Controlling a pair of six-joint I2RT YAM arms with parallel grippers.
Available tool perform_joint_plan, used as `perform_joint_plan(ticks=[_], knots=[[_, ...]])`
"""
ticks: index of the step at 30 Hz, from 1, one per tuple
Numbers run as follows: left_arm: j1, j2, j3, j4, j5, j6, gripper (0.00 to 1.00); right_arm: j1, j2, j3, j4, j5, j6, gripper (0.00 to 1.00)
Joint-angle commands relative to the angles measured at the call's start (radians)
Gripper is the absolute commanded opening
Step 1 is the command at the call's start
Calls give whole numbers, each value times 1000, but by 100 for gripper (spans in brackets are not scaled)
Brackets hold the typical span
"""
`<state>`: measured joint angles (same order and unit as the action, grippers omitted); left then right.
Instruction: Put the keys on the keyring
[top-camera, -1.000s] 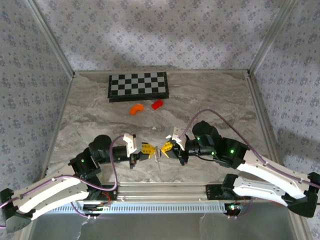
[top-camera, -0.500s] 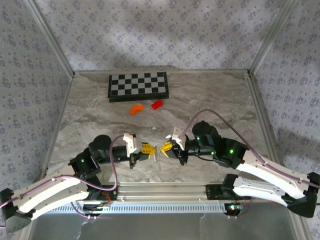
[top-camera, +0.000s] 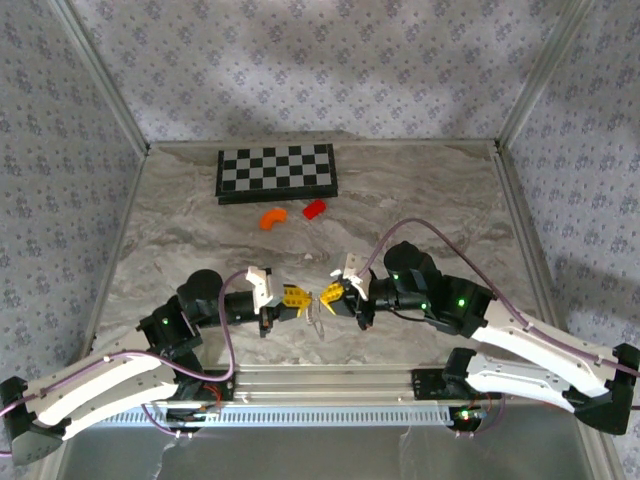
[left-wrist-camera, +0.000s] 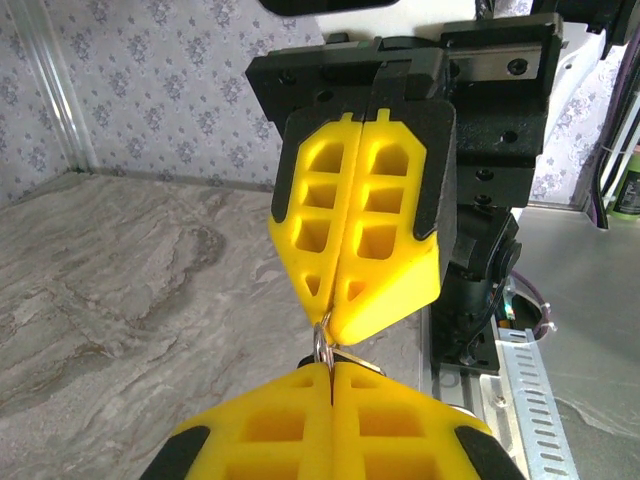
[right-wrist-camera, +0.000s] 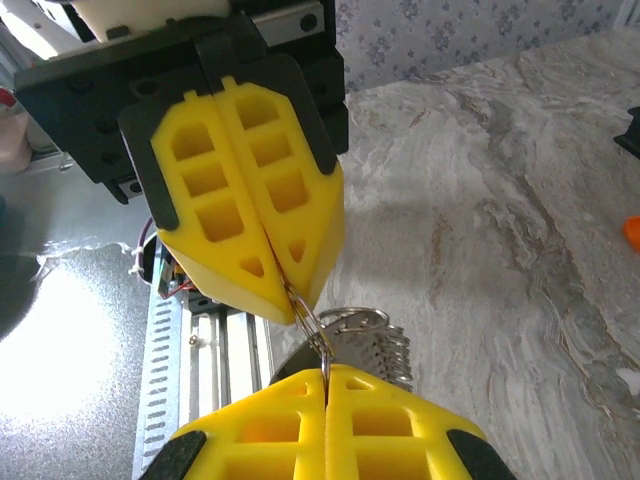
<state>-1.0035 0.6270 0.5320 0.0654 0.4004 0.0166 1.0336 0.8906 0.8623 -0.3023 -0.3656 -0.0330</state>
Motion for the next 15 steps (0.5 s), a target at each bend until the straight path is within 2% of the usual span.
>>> perform_joint_plan(ticks=[1,15], knots=[[-3,3,2,56,24,-4,0,-2,0,-1,60,-34,13,0],[-3,8,17,38,20,4,0,0,-4,-9,66,-43,-16,0]])
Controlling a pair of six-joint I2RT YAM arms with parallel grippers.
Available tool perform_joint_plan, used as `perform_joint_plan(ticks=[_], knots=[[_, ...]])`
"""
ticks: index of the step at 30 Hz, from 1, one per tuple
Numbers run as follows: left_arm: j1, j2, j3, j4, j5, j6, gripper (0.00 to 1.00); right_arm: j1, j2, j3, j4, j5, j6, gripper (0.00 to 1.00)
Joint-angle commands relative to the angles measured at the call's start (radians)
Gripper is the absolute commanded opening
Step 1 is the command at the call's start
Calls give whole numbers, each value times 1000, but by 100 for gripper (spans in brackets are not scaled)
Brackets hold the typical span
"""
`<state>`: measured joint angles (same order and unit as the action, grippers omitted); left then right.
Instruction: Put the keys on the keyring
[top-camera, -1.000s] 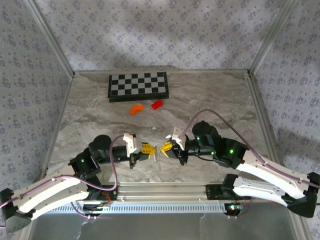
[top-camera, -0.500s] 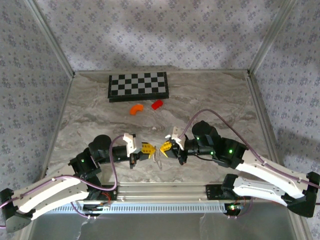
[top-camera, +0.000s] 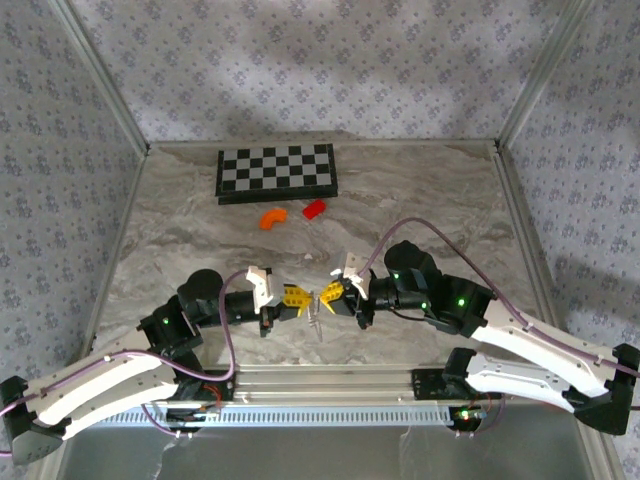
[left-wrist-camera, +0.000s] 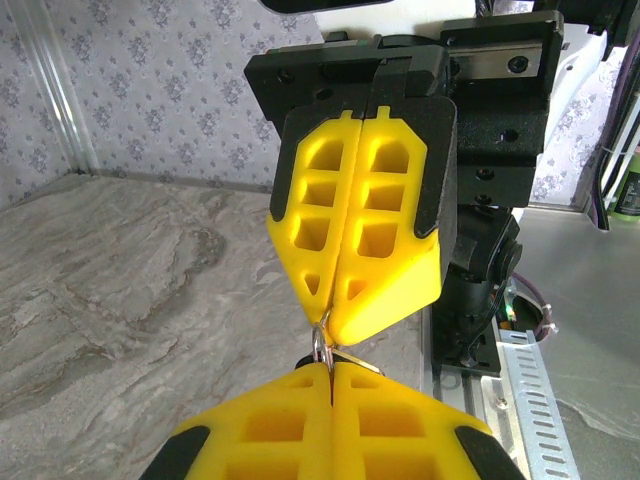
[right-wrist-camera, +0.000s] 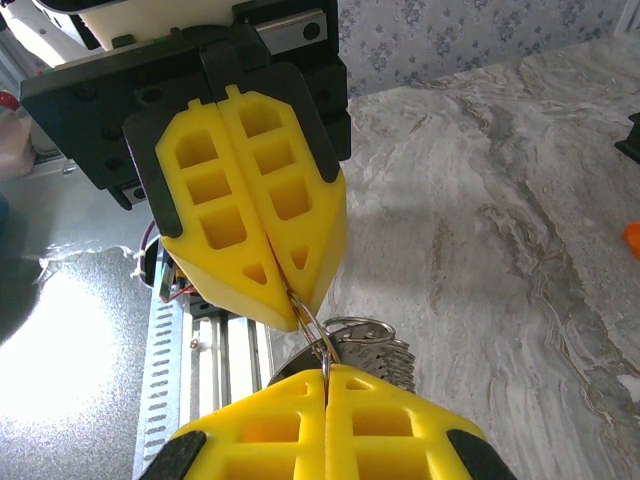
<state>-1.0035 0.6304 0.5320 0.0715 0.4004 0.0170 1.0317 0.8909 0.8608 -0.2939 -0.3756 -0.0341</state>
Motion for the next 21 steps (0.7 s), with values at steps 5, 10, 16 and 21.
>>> perform_joint_plan(ticks=[5,10,16,21], knots=[[-2,16,24,30,21,3,0,19,-9,-14,62,-21,-47,0],[-3,30,33,27,21,7,0,26,-15,-19,61,-13,-68,0],[-2,44,37,36,25,2,0,51,-36,-44,60,22,-116,0],[-2,45,39,44,22,-5,0,77,-40,-57,50,74,-161,0]])
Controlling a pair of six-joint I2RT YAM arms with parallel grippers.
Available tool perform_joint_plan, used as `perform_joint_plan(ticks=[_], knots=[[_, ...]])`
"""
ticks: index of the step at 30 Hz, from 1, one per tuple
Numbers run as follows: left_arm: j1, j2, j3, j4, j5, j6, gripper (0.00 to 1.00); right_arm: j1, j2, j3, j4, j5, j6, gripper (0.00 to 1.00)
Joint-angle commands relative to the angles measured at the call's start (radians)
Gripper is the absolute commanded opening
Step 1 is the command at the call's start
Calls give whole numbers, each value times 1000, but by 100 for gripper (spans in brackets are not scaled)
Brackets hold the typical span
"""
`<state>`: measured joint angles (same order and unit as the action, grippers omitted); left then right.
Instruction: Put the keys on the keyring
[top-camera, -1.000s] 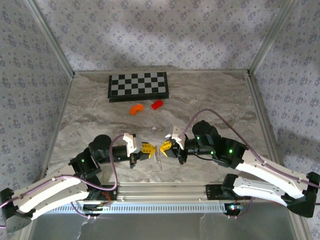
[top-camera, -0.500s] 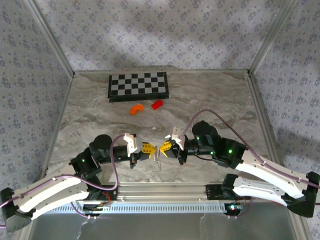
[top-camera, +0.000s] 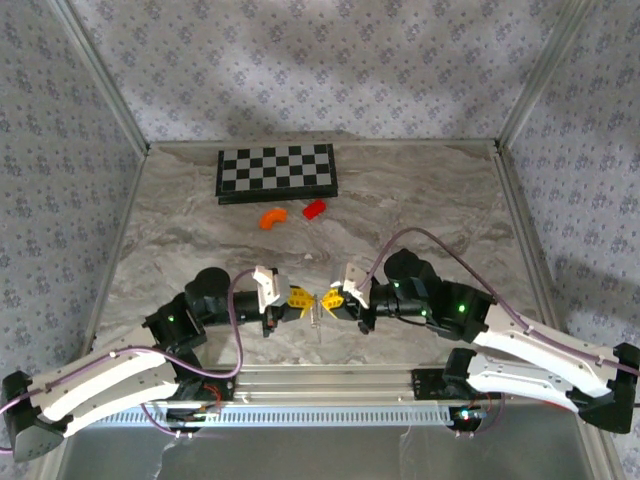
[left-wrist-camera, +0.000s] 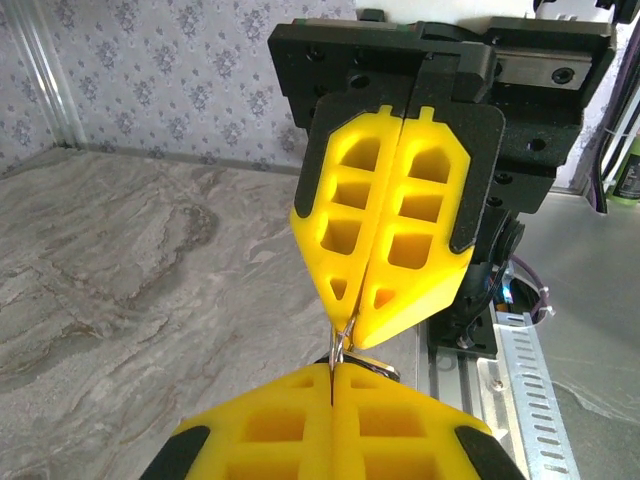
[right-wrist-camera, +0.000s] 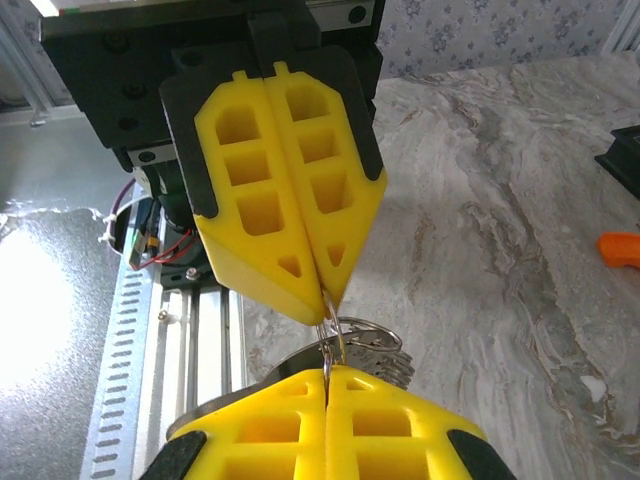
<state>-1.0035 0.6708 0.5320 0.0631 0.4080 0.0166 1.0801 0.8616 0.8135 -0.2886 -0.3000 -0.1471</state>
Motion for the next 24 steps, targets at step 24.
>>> perform_joint_plan(ticks=[24], knots=[[-3,-10,0,134,-51,-38,0,136,-37,-64,81,254,-130,7]])
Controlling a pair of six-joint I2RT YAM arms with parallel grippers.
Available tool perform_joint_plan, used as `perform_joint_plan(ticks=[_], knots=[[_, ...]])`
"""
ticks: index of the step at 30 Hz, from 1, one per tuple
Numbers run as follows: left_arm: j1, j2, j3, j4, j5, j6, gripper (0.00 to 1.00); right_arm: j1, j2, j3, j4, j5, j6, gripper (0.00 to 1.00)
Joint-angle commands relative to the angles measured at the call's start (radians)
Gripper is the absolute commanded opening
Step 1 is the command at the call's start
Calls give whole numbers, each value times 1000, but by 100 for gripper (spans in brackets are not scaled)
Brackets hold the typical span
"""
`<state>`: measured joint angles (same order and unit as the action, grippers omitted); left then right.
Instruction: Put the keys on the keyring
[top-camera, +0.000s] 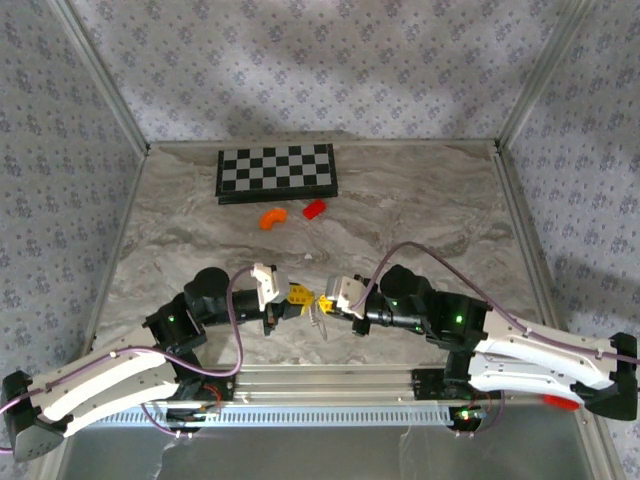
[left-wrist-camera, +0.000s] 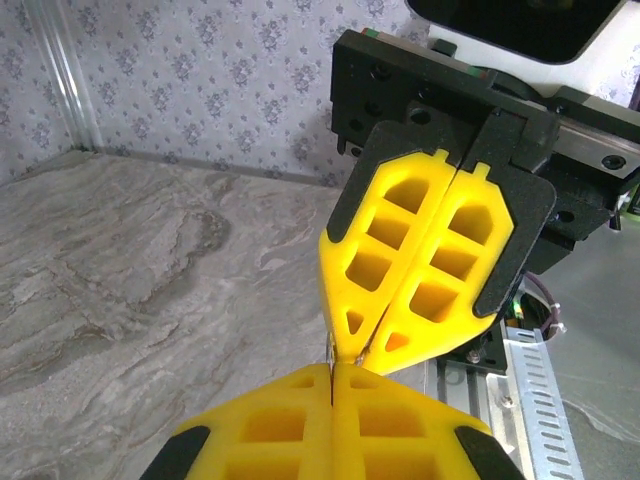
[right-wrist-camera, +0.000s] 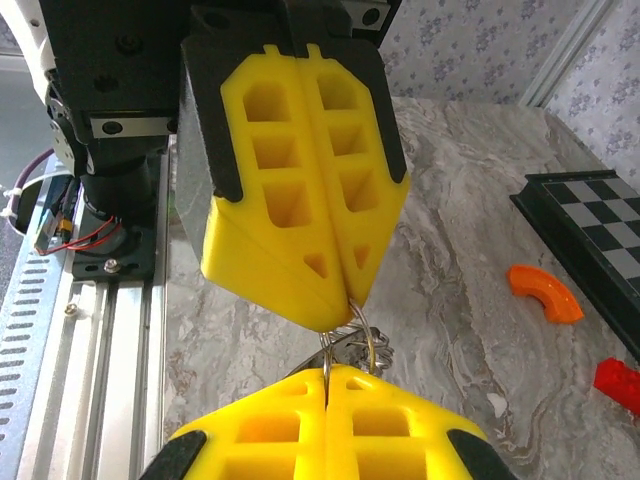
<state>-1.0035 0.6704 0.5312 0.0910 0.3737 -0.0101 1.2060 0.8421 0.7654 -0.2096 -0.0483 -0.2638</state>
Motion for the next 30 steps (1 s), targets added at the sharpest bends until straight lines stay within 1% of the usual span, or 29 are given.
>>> perform_joint_plan(ticks=[1,5,8,10,16,20,23,30], knots=[[-3,-11,-1,110,-18,-10,0,11,-24,-18,1,-1,-10,10],[-3,-18,-5,119,-18,-5,0,9,-64,-26,-13,4,15,22],[-3,-24,-8,135,-6,2,0,-1,-111,-38,-10,-40,68,32],[-3,-23,-6,146,9,5,0,-20,-141,-48,12,-56,100,37],[-2,-25,-3,183,49,-3,0,-111,-181,-42,47,-157,159,38],[-3,-20,8,185,83,-7,0,-156,-162,-33,74,-220,161,35],[-3,-15,16,181,101,-8,0,-174,-141,-25,97,-266,135,34],[-2,-7,21,179,110,-9,0,-174,-111,-19,100,-359,111,33]])
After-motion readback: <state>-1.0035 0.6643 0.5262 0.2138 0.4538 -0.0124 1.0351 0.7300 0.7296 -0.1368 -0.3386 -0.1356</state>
